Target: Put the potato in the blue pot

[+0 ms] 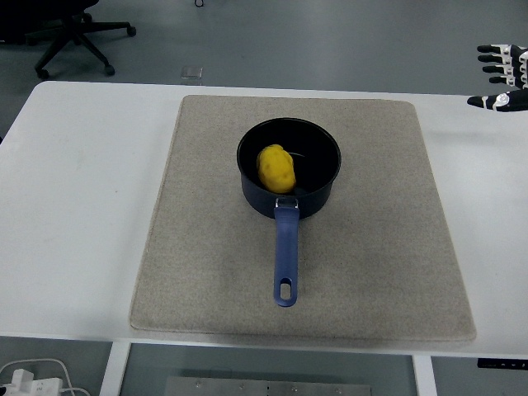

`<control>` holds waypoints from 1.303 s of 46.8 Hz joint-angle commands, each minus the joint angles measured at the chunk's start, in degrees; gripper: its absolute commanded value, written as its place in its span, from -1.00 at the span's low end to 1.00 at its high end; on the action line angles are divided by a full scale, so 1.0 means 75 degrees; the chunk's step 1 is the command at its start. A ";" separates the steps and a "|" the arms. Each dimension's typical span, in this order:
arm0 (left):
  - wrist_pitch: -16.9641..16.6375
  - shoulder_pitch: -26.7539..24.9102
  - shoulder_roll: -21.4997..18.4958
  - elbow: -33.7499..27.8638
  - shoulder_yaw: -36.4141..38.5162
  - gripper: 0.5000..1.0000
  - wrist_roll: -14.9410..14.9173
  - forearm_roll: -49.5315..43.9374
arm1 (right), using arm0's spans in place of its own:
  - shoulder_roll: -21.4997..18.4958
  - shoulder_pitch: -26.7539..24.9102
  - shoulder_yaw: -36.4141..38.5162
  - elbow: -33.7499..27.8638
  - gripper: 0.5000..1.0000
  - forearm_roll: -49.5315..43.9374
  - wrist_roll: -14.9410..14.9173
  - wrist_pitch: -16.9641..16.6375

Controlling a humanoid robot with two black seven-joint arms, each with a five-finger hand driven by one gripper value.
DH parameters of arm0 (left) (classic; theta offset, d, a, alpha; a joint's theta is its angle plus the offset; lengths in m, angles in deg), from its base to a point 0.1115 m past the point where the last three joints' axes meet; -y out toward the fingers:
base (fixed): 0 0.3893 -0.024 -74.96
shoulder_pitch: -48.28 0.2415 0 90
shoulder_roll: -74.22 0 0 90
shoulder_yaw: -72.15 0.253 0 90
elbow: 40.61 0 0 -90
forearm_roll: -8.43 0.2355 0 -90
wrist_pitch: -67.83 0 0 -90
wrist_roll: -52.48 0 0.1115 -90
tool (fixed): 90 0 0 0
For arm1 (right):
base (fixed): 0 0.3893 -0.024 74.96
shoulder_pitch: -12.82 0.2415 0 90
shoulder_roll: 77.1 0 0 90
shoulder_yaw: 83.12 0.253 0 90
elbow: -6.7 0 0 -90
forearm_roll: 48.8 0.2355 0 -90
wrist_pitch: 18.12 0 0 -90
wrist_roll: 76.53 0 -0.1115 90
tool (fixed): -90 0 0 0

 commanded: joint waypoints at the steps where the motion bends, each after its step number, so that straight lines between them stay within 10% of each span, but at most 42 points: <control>1: 0.0000 0.0000 0.0000 0.0000 0.0000 0.99 -0.0007 0.0000 | -0.0010 -0.0356 0.0587 -0.0005 0.71 0.0301 0.0203 0.0047; 27: 0.0000 0.0000 0.0000 0.0000 0.0000 0.99 -0.0007 0.0000 | -0.1533 -0.1072 0.3014 -0.0485 0.71 0.2621 0.1351 0.1407; 61: 0.0000 0.0000 0.0000 0.0000 0.0000 0.99 0.0005 0.0000 | -0.2576 -0.2161 0.3788 -0.1610 0.71 0.3044 0.1351 0.1079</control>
